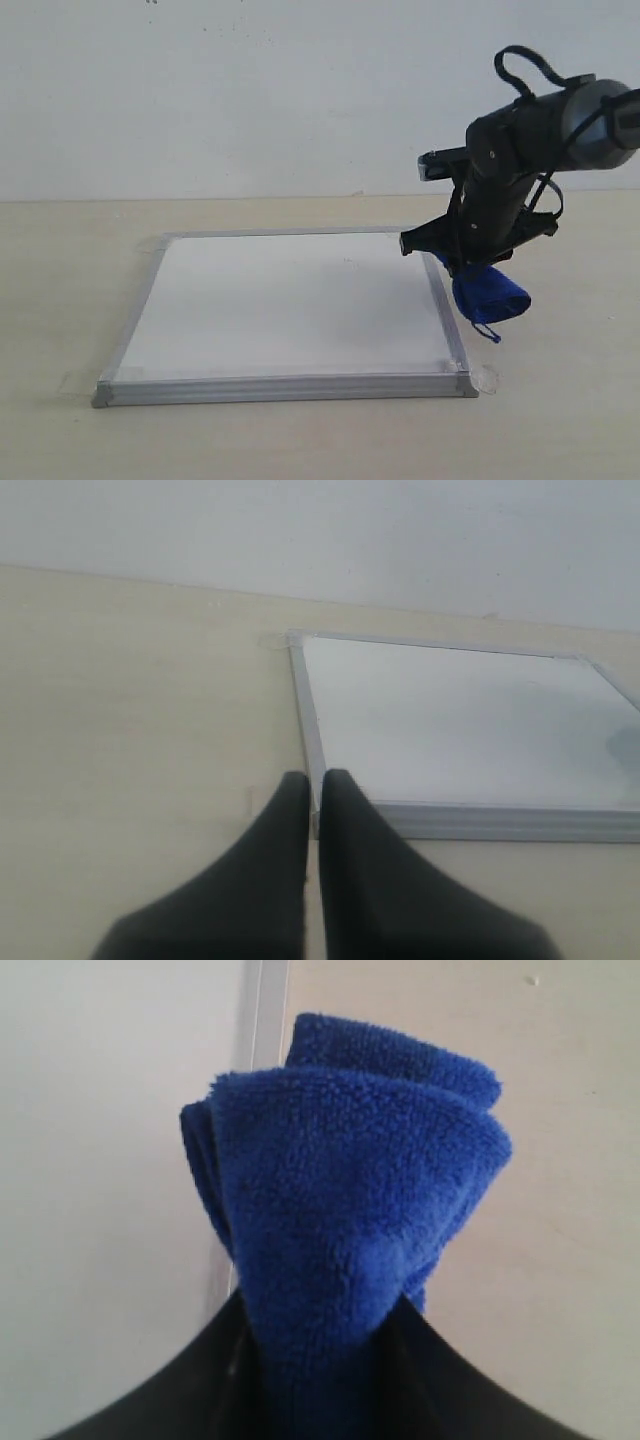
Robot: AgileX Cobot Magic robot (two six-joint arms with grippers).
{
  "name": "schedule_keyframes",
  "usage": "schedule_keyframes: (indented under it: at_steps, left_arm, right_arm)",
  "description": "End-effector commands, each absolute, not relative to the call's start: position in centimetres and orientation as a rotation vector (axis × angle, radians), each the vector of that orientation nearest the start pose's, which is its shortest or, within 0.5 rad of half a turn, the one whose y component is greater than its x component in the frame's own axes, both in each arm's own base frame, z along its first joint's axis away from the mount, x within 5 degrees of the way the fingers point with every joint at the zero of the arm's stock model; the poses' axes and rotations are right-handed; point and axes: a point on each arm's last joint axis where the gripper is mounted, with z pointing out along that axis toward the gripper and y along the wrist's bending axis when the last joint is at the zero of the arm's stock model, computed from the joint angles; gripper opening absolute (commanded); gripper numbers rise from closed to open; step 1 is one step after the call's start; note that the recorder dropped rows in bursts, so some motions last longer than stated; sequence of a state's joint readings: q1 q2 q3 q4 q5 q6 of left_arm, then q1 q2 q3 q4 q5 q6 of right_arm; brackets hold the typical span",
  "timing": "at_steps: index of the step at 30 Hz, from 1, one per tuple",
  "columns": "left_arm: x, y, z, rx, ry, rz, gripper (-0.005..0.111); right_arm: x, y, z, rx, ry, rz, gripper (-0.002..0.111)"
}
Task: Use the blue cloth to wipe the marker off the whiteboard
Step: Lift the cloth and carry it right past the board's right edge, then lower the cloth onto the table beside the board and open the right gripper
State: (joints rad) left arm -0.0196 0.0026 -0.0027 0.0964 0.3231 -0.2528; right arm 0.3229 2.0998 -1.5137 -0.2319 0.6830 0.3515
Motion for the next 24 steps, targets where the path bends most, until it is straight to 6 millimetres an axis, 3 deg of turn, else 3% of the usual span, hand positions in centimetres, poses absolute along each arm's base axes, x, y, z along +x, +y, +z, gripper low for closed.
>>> schedule_keyframes:
  at_steps: [1, 12, 15, 18, 24]
  left_arm:
    - [5.4, 0.2, 18.5, -0.155, 1.791, -0.111, 0.004]
    - [5.4, 0.2, 18.5, -0.155, 1.791, -0.111, 0.004]
    - [5.4, 0.2, 18.5, -0.155, 1.791, -0.111, 0.004]
    - [5.4, 0.2, 18.5, -0.155, 1.791, -0.111, 0.004]
    - [5.4, 0.2, 18.5, -0.155, 1.791, -0.111, 0.004]
  right_arm:
    - [42.9, 12.5, 14.6, -0.176, 2.701, -0.093, -0.001]
    - [43.7, 10.7, 11.7, -0.078, 2.746, -0.095, 0.002]
    - [43.8, 10.9, 11.7, -0.048, 2.741, -0.054, 0.012]
    - [43.6, 11.1, 11.6, -0.023, 2.76, -0.024, 0.038]
    - [43.4, 11.8, 11.7, 0.006, 2.775, 0.058, 0.039]
